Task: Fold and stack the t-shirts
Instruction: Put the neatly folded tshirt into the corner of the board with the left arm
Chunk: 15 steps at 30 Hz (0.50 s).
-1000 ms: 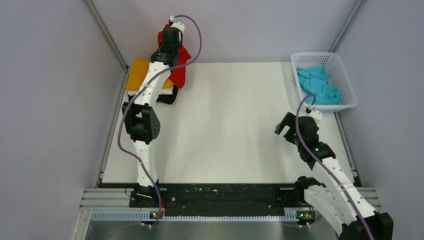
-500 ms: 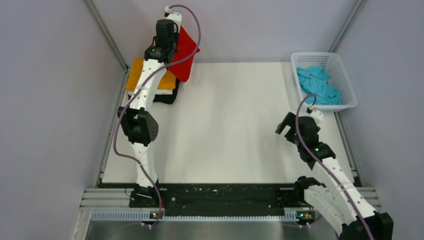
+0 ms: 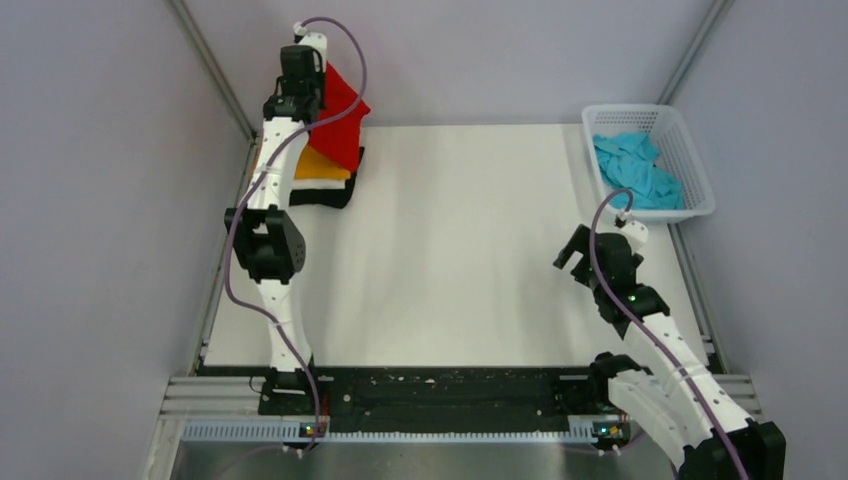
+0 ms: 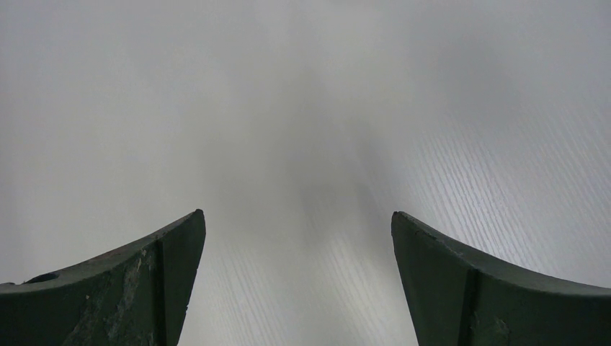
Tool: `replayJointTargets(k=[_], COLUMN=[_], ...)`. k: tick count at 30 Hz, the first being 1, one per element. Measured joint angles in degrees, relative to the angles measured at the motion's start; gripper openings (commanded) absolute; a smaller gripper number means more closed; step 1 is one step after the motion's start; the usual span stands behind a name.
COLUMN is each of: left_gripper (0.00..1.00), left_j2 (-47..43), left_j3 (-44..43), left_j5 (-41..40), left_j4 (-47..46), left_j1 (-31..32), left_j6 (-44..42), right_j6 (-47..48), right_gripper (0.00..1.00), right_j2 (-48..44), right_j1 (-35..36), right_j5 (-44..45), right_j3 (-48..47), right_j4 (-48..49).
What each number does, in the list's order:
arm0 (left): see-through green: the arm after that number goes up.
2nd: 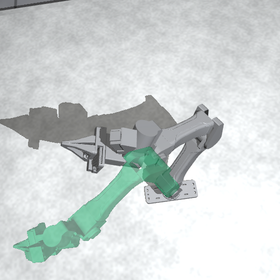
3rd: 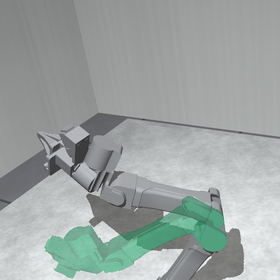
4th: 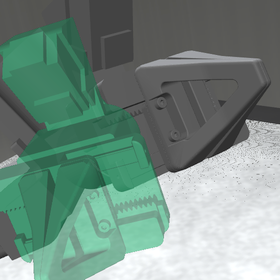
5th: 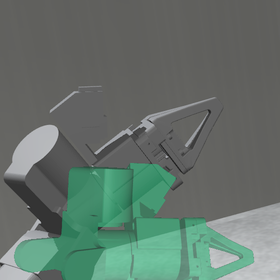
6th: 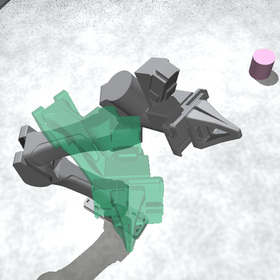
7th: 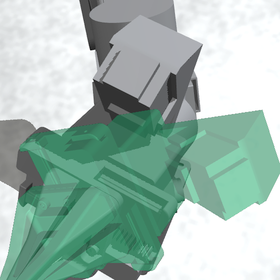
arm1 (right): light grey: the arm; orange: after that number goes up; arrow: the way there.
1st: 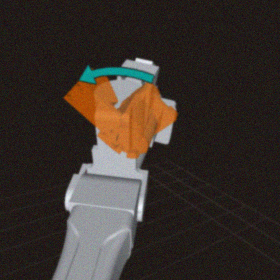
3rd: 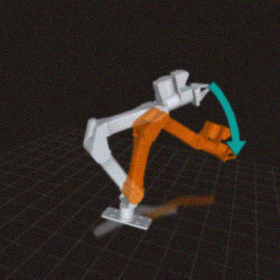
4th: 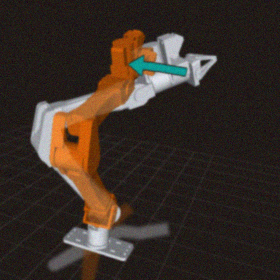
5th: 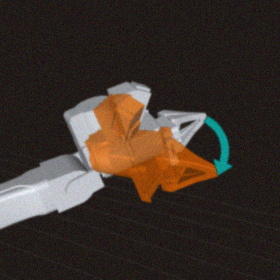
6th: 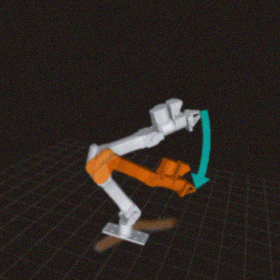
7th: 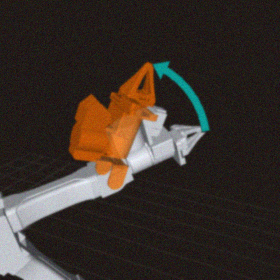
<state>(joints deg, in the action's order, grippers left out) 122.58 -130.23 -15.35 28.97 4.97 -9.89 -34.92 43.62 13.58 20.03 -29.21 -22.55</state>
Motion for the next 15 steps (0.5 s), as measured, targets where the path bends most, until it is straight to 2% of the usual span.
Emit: replayJointTargets(k=[6,11,14,15], left_gripper=[0.00,0.00,0.06,0.13], left_j2=[6.14,11.76,13.14,13.29], left_j3=[-0.13,-0.79,-0.81,-0.81], left_j5=[5.20,5.57,5.57,5.57], left_j4=[0.31,1.29,1.57,1.53], left_j1=[-5.55,-8.57,-9.88,-10.25], left_j6=[1.46,1.86,2.32,2.47], right_j6=[0.02,0.04,0.04,0.04], right_gripper=[0.99,0.99,0.99,0.99], right_j2=[0.85,1.07,1.20,1.27], right_j1=[0.00,0.00,0.00,0.00], right_j5=[1.07,2.01,2.60,2.78], right_j3=[0.00,0.00,0.00,0.00], right_j4=[-0.66,-1.11,-1.14,-1.14])
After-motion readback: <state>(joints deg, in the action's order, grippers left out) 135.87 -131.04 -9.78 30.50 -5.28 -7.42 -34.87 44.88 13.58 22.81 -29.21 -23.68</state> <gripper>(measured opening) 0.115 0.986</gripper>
